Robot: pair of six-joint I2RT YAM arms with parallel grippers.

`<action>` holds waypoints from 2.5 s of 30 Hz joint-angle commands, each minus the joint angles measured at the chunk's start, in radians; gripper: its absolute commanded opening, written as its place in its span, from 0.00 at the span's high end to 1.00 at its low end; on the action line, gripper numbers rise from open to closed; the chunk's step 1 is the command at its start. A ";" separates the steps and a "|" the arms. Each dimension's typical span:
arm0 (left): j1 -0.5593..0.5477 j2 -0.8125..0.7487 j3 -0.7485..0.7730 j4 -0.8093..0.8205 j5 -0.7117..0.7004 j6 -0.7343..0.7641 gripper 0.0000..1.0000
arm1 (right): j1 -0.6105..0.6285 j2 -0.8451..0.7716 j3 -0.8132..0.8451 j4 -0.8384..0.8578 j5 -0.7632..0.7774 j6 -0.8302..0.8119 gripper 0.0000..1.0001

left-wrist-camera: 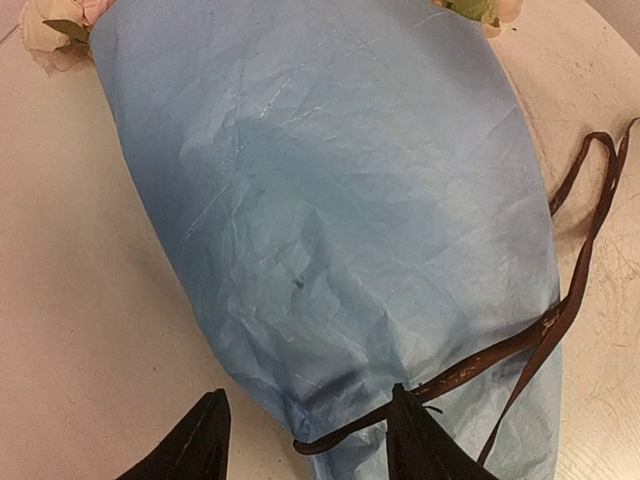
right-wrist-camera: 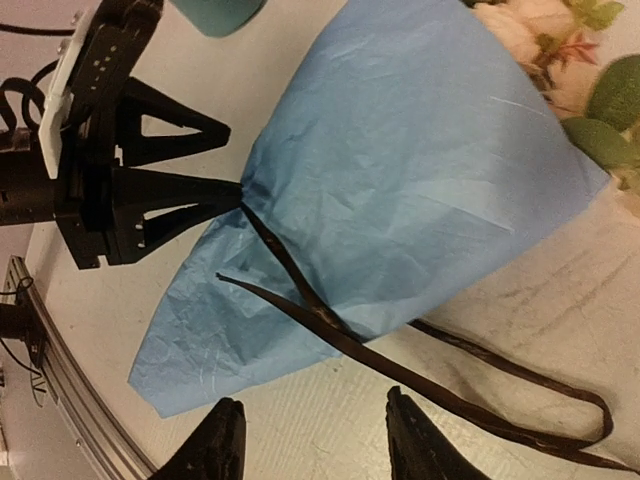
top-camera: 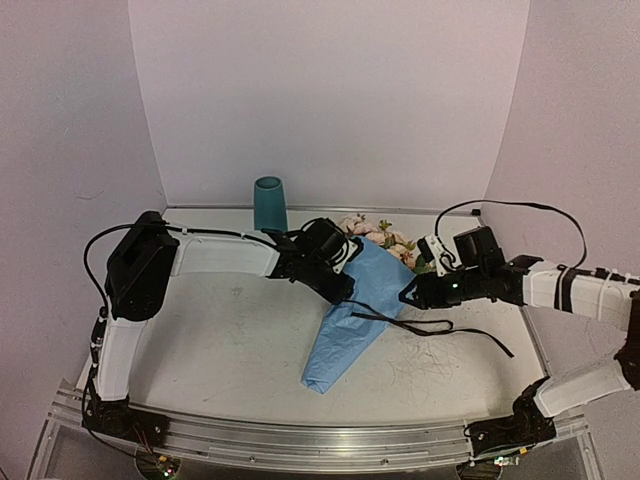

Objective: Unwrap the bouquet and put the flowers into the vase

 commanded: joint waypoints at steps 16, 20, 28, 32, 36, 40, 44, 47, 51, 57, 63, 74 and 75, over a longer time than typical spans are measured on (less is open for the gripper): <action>0.042 -0.116 -0.051 0.013 -0.139 -0.127 0.46 | 0.258 0.399 0.306 -0.027 0.112 -0.088 0.48; 0.067 -0.143 -0.078 0.015 -0.136 -0.157 0.46 | 0.275 0.440 0.340 -0.025 0.140 -0.089 0.48; 0.085 -0.184 -0.130 0.018 -0.166 -0.167 0.46 | 0.285 0.512 0.389 -0.026 0.167 -0.103 0.49; 0.107 -0.201 -0.151 0.018 -0.183 -0.197 0.46 | 0.295 0.538 0.394 -0.025 0.172 -0.104 0.51; 0.117 -0.209 -0.157 0.018 -0.188 -0.197 0.46 | 0.308 0.550 0.391 -0.026 0.196 -0.105 0.55; 0.117 -0.208 -0.154 0.019 -0.182 -0.193 0.46 | 0.310 0.548 0.383 -0.027 0.202 -0.104 0.85; 0.117 -0.208 -0.156 0.018 -0.168 -0.185 0.46 | 0.312 0.467 0.341 -0.025 0.264 -0.083 1.00; 0.117 -0.209 -0.158 0.018 -0.135 -0.161 0.46 | 0.311 0.365 0.302 -0.026 0.348 -0.061 1.00; 0.116 -0.213 -0.157 0.020 -0.067 -0.134 0.46 | 0.309 0.211 0.273 -0.074 0.536 -0.036 1.00; 0.086 -0.201 -0.132 0.029 0.019 -0.095 0.45 | 0.269 -0.012 0.252 -0.206 0.916 0.063 1.00; 0.022 -0.181 -0.095 0.036 0.022 -0.065 0.45 | 0.211 -0.138 0.283 -0.234 0.841 -0.027 0.92; -0.033 -0.133 -0.076 0.053 0.151 0.004 0.44 | 0.211 -0.017 0.193 -0.253 0.578 0.075 0.49; -0.037 -0.125 -0.074 0.053 0.151 0.025 0.44 | 0.212 0.004 0.190 -0.251 0.561 0.088 0.49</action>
